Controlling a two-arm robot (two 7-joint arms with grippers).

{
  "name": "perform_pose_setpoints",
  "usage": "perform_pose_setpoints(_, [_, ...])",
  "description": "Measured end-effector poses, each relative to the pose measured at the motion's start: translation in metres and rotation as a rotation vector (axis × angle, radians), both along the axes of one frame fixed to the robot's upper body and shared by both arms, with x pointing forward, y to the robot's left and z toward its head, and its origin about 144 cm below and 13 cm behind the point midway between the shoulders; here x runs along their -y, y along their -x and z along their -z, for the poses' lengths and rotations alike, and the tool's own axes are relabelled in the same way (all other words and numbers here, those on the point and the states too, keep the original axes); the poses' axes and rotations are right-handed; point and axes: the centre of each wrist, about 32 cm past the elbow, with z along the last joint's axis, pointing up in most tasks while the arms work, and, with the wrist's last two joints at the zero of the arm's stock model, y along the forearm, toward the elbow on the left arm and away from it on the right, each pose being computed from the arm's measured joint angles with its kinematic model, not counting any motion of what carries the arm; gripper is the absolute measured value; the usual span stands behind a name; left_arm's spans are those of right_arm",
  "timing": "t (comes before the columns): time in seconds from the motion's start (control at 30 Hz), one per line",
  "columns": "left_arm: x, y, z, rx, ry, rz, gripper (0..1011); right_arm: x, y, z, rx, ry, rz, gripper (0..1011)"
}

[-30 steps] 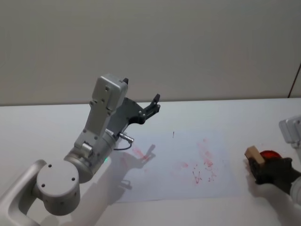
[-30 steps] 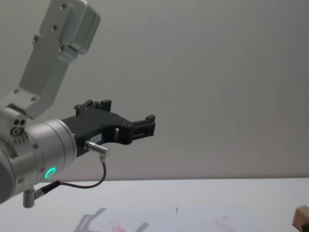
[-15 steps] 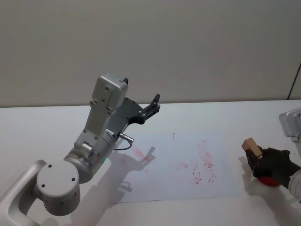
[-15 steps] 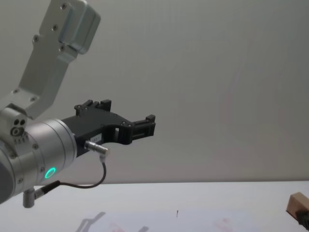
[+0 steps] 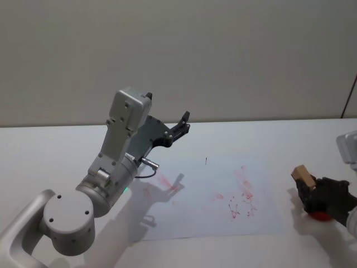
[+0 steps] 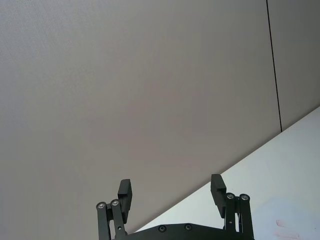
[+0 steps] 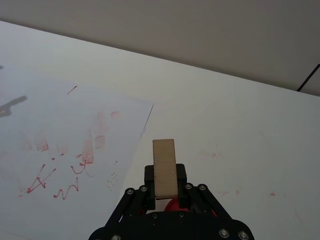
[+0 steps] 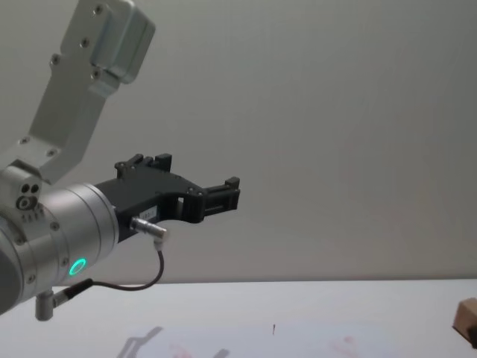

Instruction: Use the one hand to pick up the stamp and affix it onto the A4 paper.

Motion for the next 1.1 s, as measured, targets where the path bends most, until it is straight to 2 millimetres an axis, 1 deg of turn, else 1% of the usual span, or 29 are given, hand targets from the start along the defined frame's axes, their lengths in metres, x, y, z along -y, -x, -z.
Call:
perform_pose_setpoints(0.4, [0.0, 0.0, 0.0, 0.0, 0.0, 0.0, 1001, 0.004, 0.01, -0.002, -0.013, 0.007, 0.039, 216])
perform_pose_setpoints(1.1, [0.0, 0.0, 0.0, 0.0, 0.0, 0.0, 1001, 0.007, 0.013, 0.001, -0.066, -0.01, 0.064, 217])
